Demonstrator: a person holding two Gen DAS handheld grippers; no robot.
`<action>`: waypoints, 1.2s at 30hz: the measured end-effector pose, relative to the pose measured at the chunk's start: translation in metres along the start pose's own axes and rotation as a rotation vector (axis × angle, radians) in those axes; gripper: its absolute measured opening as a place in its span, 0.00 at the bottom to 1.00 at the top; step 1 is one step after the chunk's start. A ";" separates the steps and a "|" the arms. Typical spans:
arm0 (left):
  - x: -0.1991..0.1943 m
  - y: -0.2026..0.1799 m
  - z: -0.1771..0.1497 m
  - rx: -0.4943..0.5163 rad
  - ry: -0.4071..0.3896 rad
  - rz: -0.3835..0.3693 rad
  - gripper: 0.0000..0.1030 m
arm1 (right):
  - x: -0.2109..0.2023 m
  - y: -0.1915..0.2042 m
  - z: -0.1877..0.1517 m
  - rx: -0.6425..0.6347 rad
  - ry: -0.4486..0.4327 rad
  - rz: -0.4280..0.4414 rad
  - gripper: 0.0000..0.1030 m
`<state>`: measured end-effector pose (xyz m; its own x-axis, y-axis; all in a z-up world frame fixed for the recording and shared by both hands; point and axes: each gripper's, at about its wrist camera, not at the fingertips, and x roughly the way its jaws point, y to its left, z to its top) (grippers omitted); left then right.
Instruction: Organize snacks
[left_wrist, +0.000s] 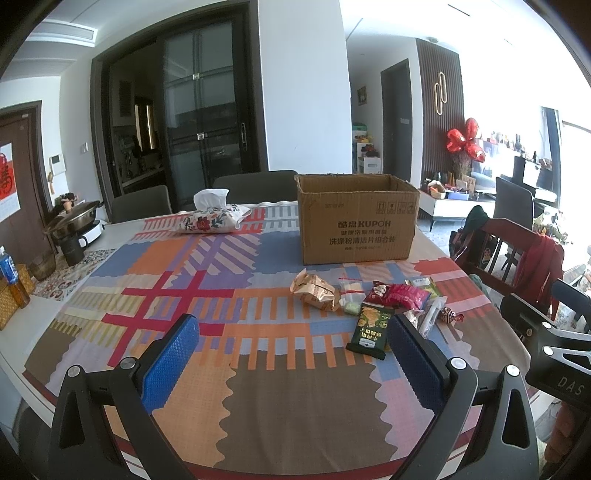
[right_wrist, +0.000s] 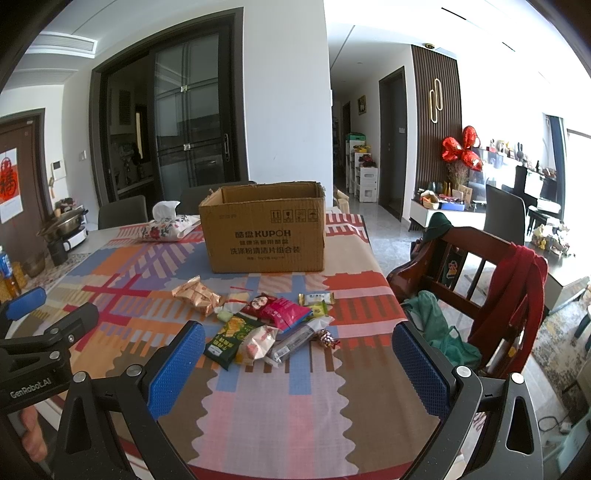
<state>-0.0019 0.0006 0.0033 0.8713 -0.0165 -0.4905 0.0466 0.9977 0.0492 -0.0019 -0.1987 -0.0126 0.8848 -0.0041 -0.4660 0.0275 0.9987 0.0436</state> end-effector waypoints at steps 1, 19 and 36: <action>0.000 0.000 0.000 0.000 0.000 0.000 1.00 | 0.000 0.000 0.000 0.000 0.000 0.000 0.99; 0.000 0.000 -0.001 0.001 0.000 0.001 1.00 | 0.000 -0.001 -0.001 0.000 0.000 0.000 0.99; 0.001 0.000 -0.004 0.003 0.000 -0.009 1.00 | 0.000 0.003 -0.001 -0.003 0.002 0.015 0.99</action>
<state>-0.0030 0.0006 -0.0004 0.8709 -0.0250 -0.4908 0.0557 0.9973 0.0480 -0.0019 -0.1955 -0.0132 0.8839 0.0108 -0.4675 0.0131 0.9988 0.0478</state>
